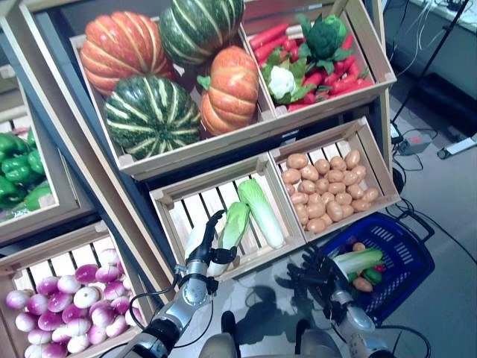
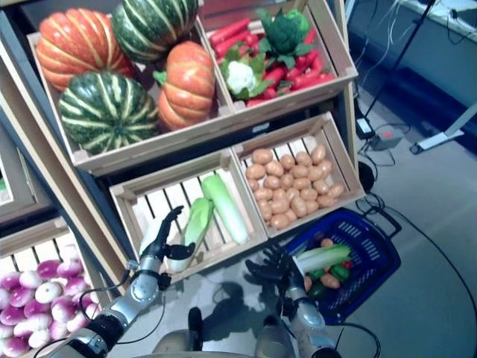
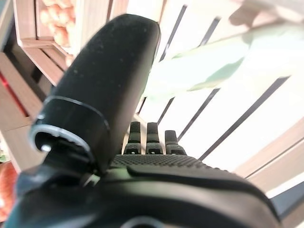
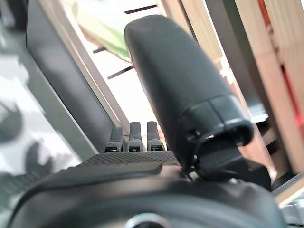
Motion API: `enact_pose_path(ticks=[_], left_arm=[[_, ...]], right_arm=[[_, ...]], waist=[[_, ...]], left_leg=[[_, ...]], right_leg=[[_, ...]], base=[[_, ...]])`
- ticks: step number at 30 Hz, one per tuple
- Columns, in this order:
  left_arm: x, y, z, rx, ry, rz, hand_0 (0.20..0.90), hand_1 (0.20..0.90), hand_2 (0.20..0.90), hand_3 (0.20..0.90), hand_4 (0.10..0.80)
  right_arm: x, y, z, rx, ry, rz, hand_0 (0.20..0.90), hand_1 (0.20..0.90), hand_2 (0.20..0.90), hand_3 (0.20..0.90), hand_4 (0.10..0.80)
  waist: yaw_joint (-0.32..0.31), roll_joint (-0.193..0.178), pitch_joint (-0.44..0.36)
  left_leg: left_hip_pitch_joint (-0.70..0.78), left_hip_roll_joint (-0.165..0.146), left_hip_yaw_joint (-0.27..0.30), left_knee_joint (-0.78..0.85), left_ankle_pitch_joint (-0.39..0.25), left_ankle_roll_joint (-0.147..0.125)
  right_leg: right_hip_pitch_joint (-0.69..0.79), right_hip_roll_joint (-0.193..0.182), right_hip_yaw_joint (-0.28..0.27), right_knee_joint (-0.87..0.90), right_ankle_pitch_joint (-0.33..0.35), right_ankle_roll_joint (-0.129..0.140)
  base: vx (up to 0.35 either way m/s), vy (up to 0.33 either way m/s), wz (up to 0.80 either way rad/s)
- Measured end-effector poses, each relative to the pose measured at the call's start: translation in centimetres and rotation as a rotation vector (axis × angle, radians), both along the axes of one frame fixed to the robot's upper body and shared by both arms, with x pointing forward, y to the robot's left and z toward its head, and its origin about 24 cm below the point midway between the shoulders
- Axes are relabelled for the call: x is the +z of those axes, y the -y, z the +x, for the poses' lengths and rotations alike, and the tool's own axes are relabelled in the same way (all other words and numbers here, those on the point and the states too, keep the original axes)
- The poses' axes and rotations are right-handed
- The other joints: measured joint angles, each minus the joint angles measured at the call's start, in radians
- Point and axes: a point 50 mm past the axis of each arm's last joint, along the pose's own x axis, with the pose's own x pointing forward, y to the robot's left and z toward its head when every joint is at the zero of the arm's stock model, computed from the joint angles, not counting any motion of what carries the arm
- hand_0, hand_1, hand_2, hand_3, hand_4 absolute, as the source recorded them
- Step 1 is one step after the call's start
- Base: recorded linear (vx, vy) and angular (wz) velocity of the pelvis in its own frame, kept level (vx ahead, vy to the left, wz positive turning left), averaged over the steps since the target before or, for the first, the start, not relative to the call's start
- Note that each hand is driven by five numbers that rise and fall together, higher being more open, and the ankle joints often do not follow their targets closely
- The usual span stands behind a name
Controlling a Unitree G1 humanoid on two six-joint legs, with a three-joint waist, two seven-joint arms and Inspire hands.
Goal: Put vegetables into the basket
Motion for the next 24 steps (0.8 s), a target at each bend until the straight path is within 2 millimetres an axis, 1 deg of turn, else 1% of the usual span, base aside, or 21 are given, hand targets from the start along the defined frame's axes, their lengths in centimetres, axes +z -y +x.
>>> enact_pose_path(ticks=[3, 6, 14, 18, 19, 24], left_arm=[[0.0, -0.5, 0.3, 0.047, -0.014, -0.023, 0.900, 0.900, 0.900, 0.900, 0.800], [0.1, -0.6, 0.6, 0.062, -0.020, -0.023, 0.900, 0.900, 0.900, 0.900, 0.800], [0.0, -1.1, 0.7, 0.120, -0.028, 0.003, 0.900, 0.900, 0.900, 0.900, 0.800], [-0.2, -1.2, 0.9, 0.144, -0.047, 0.020, 0.900, 0.900, 0.900, 0.900, 0.800], [-0.2, -1.3, 1.1, 0.149, -0.052, 0.023, 0.900, 0.900, 0.900, 0.900, 0.800], [0.1, -1.4, 2.1, 0.191, -0.076, 0.009, 0.900, 0.900, 0.900, 0.900, 0.800]], right_arm=[[1.6, 0.3, 0.8, 0.004, 0.099, -0.082, 0.900, 0.900, 0.900, 0.900, 0.800], [2.1, 0.5, 1.1, 0.006, 0.130, -0.132, 0.900, 0.900, 0.900, 0.900, 0.800], [2.2, 0.5, 1.1, 0.010, 0.132, -0.136, 0.900, 0.900, 0.900, 0.900, 0.800], [2.2, 0.4, 1.1, 0.005, 0.132, -0.126, 0.900, 0.900, 0.900, 0.900, 0.800], [2.3, 0.4, 1.2, 0.001, 0.135, -0.119, 0.900, 0.900, 0.900, 0.900, 0.800], [2.6, 0.2, 1.7, -0.004, 0.149, -0.101, 0.900, 0.900, 0.900, 0.900, 0.800]], waist=[[-0.004, -0.001, 0.022], [-0.005, -0.007, 0.044], [-0.004, -0.016, 0.050], [-0.001, -0.028, 0.057], [-0.002, -0.034, 0.061], [-0.014, -0.061, 0.077]], left_leg=[[-0.045, -0.002, 0.006, 0.044, -0.010, 0.005], [-0.046, -0.001, 0.008, 0.064, -0.016, 0.005], [-0.050, -0.004, 0.006, 0.113, -0.041, 0.009], [-0.078, -0.002, 0.001, 0.185, -0.076, 0.008], [-0.105, 0.000, 0.000, 0.226, -0.097, 0.008], [-0.202, 0.005, -0.013, 0.358, -0.146, 0.009]], right_leg=[[-0.045, -0.009, 0.010, 0.042, -0.005, 0.000], [-0.044, -0.010, 0.019, 0.054, -0.007, 0.000], [-0.039, -0.017, 0.019, 0.087, -0.023, 0.002], [-0.053, -0.024, 0.019, 0.136, -0.047, 0.001], [-0.071, -0.027, 0.019, 0.168, -0.062, -0.001], [-0.154, -0.033, 0.030, 0.267, -0.095, -0.003]], base=[[-0.064, 0.017, -0.08], [-0.022, 0.004, -0.03], [0.020, -0.006, 0.00], [0.000, -0.011, 0.04], [0.000, 0.000, 0.00], [-0.034, 0.027, 0.02]])
